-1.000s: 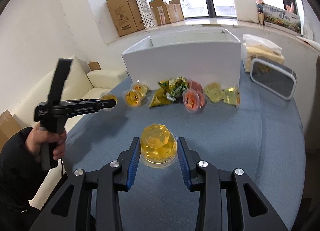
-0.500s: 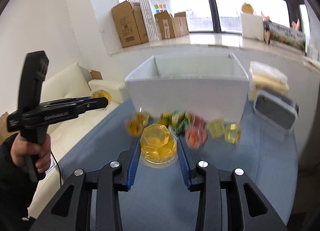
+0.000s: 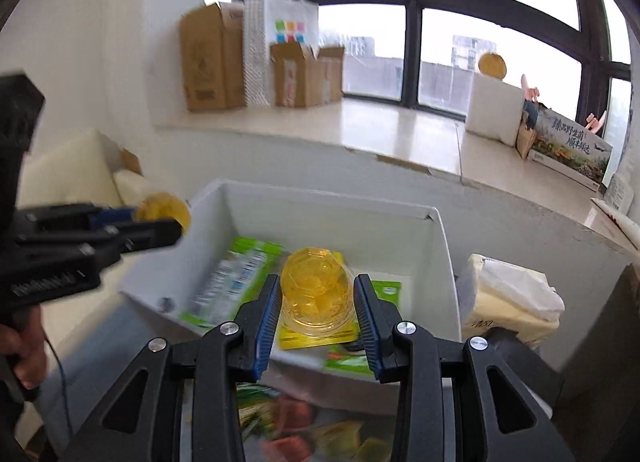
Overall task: Organize snacks
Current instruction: 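Carry both jelly cups into the white box and open both tools, then withdraw both tools from the box back toward the remaining jelly cups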
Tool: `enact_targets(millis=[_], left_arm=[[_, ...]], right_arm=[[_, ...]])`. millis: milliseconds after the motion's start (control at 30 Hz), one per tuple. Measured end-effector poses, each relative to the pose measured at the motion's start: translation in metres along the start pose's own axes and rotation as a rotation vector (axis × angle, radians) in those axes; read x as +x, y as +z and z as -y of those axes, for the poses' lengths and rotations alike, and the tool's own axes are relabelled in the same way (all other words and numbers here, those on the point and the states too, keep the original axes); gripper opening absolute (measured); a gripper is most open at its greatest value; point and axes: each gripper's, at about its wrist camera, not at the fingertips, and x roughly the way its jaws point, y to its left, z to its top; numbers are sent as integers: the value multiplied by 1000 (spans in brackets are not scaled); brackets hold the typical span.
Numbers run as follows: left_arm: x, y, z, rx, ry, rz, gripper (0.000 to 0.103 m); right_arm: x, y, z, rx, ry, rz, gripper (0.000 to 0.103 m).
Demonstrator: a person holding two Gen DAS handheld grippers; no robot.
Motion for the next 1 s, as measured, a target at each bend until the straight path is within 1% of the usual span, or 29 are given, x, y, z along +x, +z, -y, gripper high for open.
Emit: enact_targets(millis=[33,67,100,133,167,200,233,267,367,433,500,667,733,867,933,1000], left_arm=[[9,1,0,12,5,-16,37],[15,0,0,22,3,-30,43],[21,-1,-2,26,13,-39,72],[24,-3,-3,24,29,-45,102],[25,-5,-5,16,48,-36,103],[25,-8,-8,6,48,-32,103],[27,-11,-11,-3,31,-48,103],[29,-12,-12,-6,26,-54,103],[29,-16,-12,3,49,-59,103],[26,-19,-9,10,33,-57,103],[21,-21,-4,23,33,-55,103],[-2,-28,10,59,43,-31,103],[-13,-35,15,64,50,-26,103],[-40,-65,30,93,48,-17,103],[-59,-88,39,123,30,-9,103],[-77,-112,49,153,5,2,103]], right_arm=[[7,0,0,-19,-32,-13,53],[15,-1,0,-44,-65,-39,67],[19,-3,1,-48,-90,-52,96],[21,-5,4,-42,-99,-48,103],[16,-9,7,-33,-75,-16,103],[13,-11,9,-26,-70,4,103],[11,-14,12,-13,-80,13,103],[9,-17,16,8,-86,10,103],[1,-27,22,36,-68,-3,103],[-3,-31,26,58,-54,-1,103],[-11,-36,31,91,-30,5,103],[-31,-46,47,188,-1,27,103],[-41,-52,53,225,26,33,103],[-64,-75,57,274,38,61,103],[-70,-88,52,257,29,56,103],[-75,-106,44,225,53,24,103]])
